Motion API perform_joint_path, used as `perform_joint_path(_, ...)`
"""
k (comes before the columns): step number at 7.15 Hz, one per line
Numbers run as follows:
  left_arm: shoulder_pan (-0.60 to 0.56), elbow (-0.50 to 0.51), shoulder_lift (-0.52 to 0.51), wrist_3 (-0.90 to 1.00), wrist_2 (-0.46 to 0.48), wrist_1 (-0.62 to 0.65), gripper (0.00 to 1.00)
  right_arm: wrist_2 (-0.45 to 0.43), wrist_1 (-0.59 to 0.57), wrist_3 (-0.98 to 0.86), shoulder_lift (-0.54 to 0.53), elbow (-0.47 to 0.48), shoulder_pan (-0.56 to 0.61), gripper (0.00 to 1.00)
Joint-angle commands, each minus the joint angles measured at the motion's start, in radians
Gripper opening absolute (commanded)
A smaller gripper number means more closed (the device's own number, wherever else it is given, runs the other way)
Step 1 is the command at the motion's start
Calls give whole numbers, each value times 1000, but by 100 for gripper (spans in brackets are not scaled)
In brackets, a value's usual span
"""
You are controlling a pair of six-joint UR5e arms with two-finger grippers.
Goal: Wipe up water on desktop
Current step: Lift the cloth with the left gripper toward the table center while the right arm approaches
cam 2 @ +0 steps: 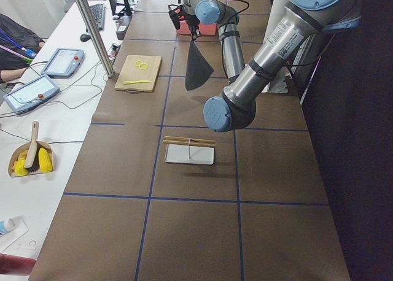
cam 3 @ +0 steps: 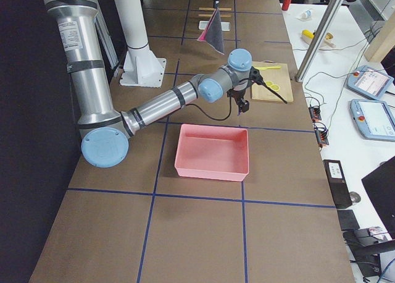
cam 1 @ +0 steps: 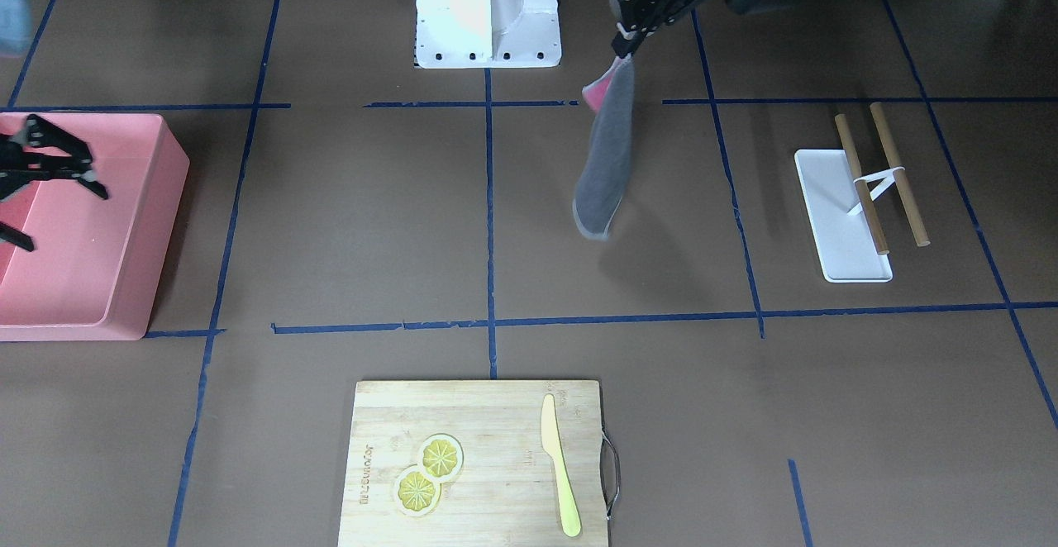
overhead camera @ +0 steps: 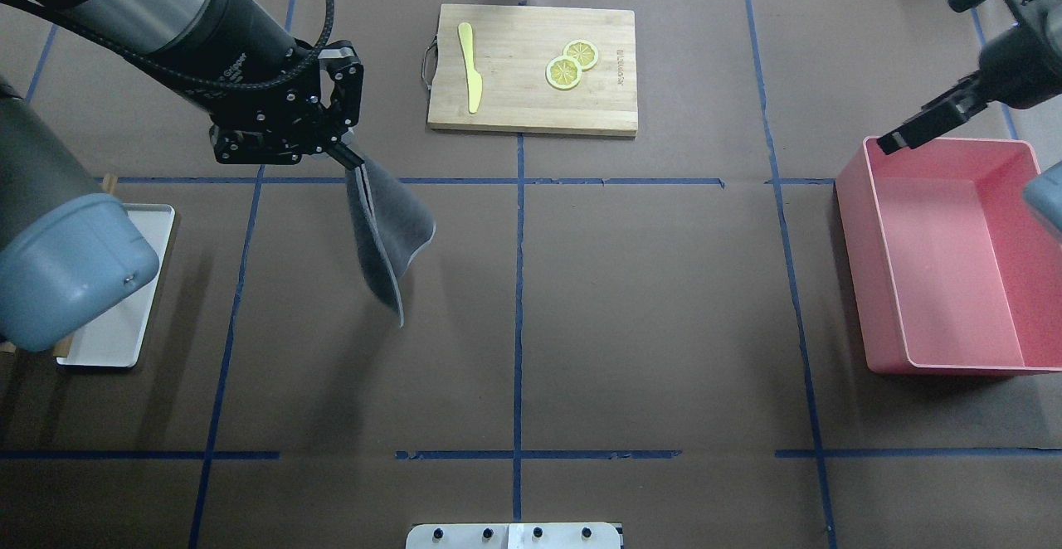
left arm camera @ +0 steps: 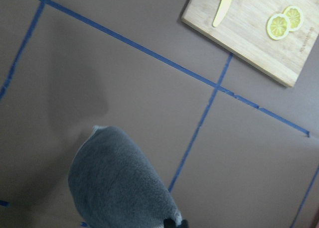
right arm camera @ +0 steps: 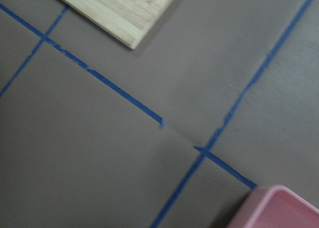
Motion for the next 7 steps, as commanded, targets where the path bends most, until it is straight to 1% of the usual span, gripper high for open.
perform_joint_path(1,27,43,-68,-170,1,-39,0,-62,57,132,106,23,-138,99)
perform_joint_path(2,27,63,-92,-207,1,-49,0,-126,61,134,153,25,-205,99)
perform_joint_path(3,27,106,-117,-288,12,-125,0,-225,61,134,196,28,-287,99)
perform_joint_path(4,41,139,-128,-364,32,-211,0,-306,61,134,233,43,-363,99)
perform_joint_path(5,67,141,-132,-405,56,-235,0,-365,62,132,241,70,-417,99)
perform_joint_path(6,86,144,-145,-443,84,-243,0,-434,114,135,241,93,-485,99)
perform_joint_path(7,93,144,-157,-455,89,-241,0,-504,204,138,238,88,-554,99)
